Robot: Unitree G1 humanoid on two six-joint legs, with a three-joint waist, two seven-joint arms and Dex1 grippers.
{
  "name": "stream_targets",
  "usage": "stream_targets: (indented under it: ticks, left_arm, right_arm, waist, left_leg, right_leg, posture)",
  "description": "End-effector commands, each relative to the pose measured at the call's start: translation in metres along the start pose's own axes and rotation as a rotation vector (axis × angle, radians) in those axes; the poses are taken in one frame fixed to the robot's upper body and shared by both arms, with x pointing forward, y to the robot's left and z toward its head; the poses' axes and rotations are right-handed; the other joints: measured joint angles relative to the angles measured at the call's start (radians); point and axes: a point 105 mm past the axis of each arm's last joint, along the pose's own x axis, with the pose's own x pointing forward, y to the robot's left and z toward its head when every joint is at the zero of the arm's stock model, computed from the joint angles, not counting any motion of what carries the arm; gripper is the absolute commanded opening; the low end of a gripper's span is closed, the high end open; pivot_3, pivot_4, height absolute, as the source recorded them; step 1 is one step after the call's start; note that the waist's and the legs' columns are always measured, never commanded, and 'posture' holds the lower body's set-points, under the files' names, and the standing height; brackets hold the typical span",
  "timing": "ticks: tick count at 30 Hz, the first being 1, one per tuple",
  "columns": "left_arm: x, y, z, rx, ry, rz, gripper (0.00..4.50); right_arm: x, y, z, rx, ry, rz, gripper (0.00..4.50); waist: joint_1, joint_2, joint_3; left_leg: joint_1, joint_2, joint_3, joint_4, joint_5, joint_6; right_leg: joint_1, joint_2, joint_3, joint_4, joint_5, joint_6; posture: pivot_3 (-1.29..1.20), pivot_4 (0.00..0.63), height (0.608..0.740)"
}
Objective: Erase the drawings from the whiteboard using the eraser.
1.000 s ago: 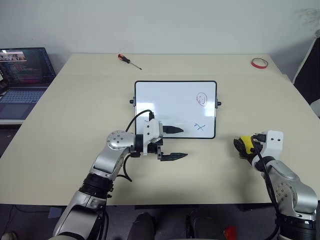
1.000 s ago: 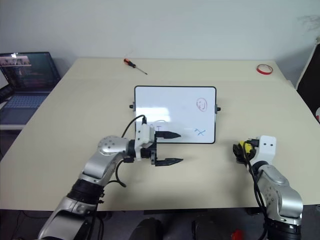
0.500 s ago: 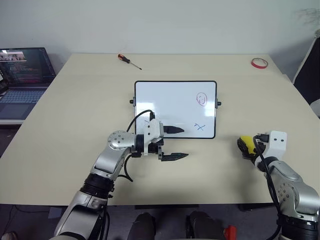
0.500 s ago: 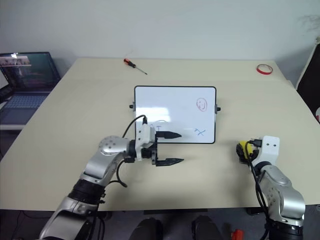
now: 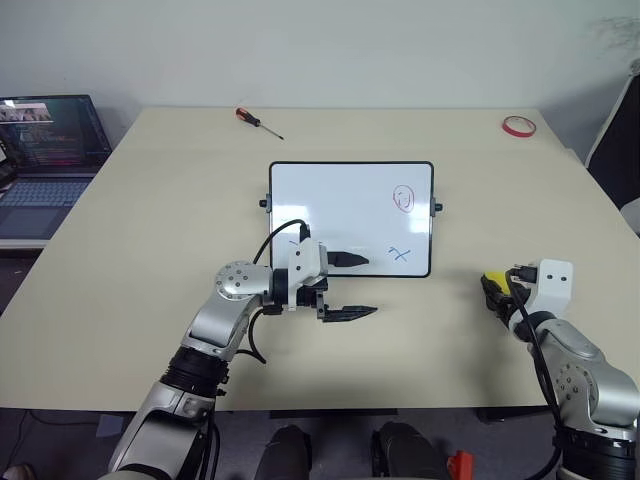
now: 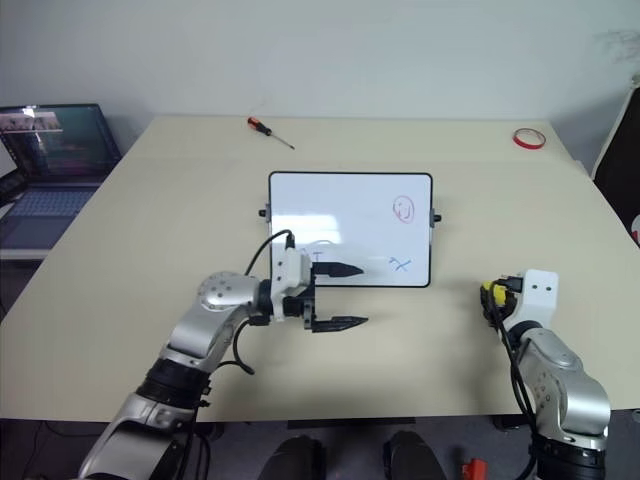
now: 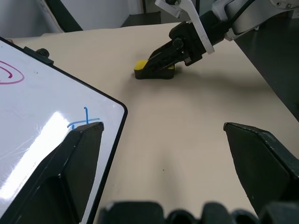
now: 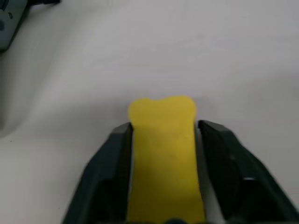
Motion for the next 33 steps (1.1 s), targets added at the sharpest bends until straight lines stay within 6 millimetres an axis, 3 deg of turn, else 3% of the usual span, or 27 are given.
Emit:
stream_targets:
  ticks: [1,13,18,25,30,33]
  left_arm:
    - [0.000,0.004,0.012,0.056,-0.023,0.010,4.50]
    - [0.001,0.004,0.014,0.063,-0.022,0.008,4.50]
    - [-0.004,0.014,0.033,0.104,-0.064,0.093,4.50]
    - [-0.036,0.014,0.062,0.057,-0.108,0.275,4.50]
    - [-0.074,0.019,0.075,-0.003,-0.046,0.388,4.50]
    - [-0.086,0.025,0.081,-0.004,-0.020,0.429,4.50]
  right_arm:
    - [-0.003,0.000,0.015,-0.012,-0.058,0.001,1.17]
    - [-0.001,0.003,0.016,-0.023,-0.074,0.004,1.15]
    - [-0.001,0.001,0.018,-0.050,-0.102,-0.001,1.15]
    - [-0.004,0.001,0.023,-0.080,-0.137,0.010,1.15]
    - [0.003,0.018,0.036,-0.111,-0.172,0.079,1.15]
    - [0.008,0.025,0.040,-0.117,-0.179,0.106,1.15]
  waist:
    - [0.000,0.000,0.000]
    - [0.000,0.000,0.000]
    - [0.000,0.000,0.000]
    - [-0.004,0.000,0.000]
    - [-0.007,0.001,0.000]
    - [-0.006,0.000,0.001]
  left_leg:
    - [0.000,0.000,0.000,0.000,0.000,0.000]
    - [0.000,0.000,0.000,0.000,0.000,0.000]
    - [0.000,0.000,0.000,0.000,0.000,0.000]
    - [0.000,0.002,0.000,0.000,0.000,0.000]
    - [0.000,0.003,-0.002,0.001,0.000,0.000]
    - [0.002,0.001,-0.001,0.001,0.000,0.000]
  right_leg:
    - [0.000,0.000,0.000,0.000,0.000,0.000]
    - [0.000,0.000,0.000,0.000,0.000,0.000]
    - [0.000,0.000,0.000,0.000,0.000,0.000]
    - [0.000,0.000,0.001,0.000,0.000,0.000]
    - [0.000,-0.001,0.001,0.002,0.000,0.000]
    - [0.001,-0.001,0.000,0.004,0.000,0.000]
  posture:
    - [0.00,0.150,0.740]
    - [0.00,0.150,0.740]
    - [0.00,0.150,0.740]
    - [0.00,0.150,0.740]
    - [0.00,0.150,0.740]
    - [0.00,0.150,0.740]
